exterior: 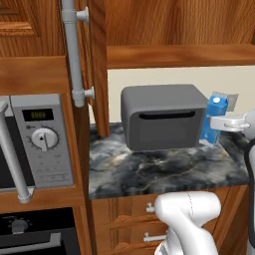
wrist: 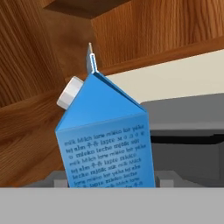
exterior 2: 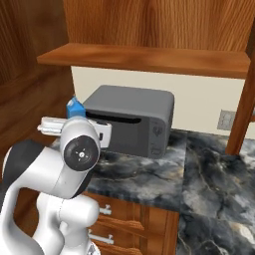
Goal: Pick the milk from the counter and place it in the open cabinet.
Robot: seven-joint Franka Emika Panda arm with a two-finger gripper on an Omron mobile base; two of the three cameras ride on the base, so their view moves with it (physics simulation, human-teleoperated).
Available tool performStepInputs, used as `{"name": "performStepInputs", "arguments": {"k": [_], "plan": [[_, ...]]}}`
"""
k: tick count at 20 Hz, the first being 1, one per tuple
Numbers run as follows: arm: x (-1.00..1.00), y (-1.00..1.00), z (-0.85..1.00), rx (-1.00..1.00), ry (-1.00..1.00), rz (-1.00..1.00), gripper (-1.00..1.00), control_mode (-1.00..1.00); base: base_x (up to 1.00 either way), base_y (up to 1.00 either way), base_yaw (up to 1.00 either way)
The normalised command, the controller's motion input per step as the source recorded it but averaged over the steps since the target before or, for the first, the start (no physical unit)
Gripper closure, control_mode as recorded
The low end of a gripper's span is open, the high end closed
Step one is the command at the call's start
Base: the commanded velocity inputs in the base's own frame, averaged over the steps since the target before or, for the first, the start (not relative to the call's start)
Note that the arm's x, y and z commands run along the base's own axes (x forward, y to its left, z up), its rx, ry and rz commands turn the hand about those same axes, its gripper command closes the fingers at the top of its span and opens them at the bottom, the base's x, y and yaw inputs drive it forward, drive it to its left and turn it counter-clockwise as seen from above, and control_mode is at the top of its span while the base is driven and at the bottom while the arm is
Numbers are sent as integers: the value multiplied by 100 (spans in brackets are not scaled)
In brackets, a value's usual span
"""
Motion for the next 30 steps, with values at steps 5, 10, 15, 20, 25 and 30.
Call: {"name": "performStepInputs", "arguments": {"k": [5, 10, 15, 20, 25, 30], "plan": [[0, 0, 0, 0, 0, 0, 100, 100, 0, 0, 0], [0, 0, 0, 0, 0, 0, 100, -100, 0, 0, 0], [-3, 0, 33, -8, 0, -1, 100, -100, 0, 0, 0], [11, -6, 89, -20, -10, -25, 100, -100, 0, 0, 0], [-15, -4, 88, 2, -8, -35, 100, -100, 0, 0, 0], [-6, -9, 59, 18, -3, -35, 100, -100, 0, 0, 0]]}}
